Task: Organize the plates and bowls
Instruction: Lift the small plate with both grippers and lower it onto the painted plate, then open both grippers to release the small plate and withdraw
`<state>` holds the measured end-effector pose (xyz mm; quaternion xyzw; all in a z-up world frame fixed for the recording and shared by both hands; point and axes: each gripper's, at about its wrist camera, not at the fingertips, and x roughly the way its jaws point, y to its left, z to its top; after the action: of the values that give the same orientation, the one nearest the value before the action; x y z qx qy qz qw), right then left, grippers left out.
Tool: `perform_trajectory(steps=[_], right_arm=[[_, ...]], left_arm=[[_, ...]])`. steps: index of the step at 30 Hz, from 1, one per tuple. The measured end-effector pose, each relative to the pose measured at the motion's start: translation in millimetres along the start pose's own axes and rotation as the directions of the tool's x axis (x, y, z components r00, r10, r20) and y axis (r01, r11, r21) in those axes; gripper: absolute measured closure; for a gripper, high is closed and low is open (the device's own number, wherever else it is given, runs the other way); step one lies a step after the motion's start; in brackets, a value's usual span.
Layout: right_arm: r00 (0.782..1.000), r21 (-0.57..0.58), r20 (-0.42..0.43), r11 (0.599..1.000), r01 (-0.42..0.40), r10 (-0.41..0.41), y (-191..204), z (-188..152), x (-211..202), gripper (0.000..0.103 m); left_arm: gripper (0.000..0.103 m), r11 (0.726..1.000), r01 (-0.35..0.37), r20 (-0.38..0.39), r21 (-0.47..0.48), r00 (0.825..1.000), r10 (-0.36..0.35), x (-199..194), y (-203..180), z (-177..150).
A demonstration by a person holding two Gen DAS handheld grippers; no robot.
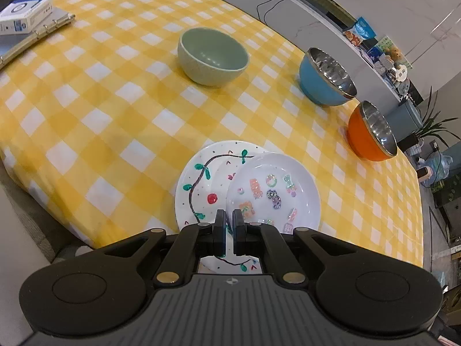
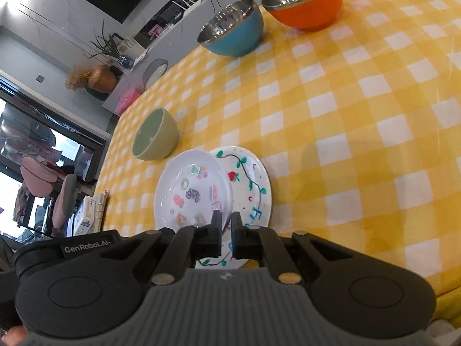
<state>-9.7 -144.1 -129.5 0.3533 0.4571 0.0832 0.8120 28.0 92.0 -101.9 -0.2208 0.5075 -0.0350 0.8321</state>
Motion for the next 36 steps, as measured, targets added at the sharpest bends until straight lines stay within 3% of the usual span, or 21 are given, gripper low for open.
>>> perform_trajectory(steps=[8,13,22,28,31,36], right_arm=[[0.999,0.030,-0.041,1.000,0.005,-0.003,-7.0,-3.3,11.3,0.100],[0.999,0.043,-0.044,0.999,-0.010,0.012,-8.2,-3.8,17.2,0.099],[0.998,0.070,-0.057,0.997,-0.018,0.022,-11.8,-1.4,24.3,0.099],[0.999,0.059,-0.042,0.998,0.000,0.003,-11.6,-0.8,21.3,0.093],[1.000,0.025,-0.030,1.000,0.000,0.000,-6.7,-0.9,18.7,0.080],[1.000,-0.041,0.006,0.999,0.024,-0.024,2.1,0.1,10.5,0.075]], left_arm=[[0.099,0.999,-0.020,-0.028,-0.028,0.999,0.019,9.2,8.9,-2.6],[0.097,1.000,-0.009,-0.002,-0.018,1.000,0.009,11.2,9.8,-0.7],[0.091,1.000,-0.009,-0.023,-0.027,1.000,0.008,18.5,12.0,-0.5],[0.067,0.999,0.012,-0.018,-0.049,1.000,-0.013,16.4,14.8,0.4],[0.057,0.999,0.004,-0.001,-0.045,1.000,-0.004,11.3,13.4,1.2],[0.055,1.000,-0.006,0.041,-0.024,0.999,0.007,-0.6,8.2,4.4]])
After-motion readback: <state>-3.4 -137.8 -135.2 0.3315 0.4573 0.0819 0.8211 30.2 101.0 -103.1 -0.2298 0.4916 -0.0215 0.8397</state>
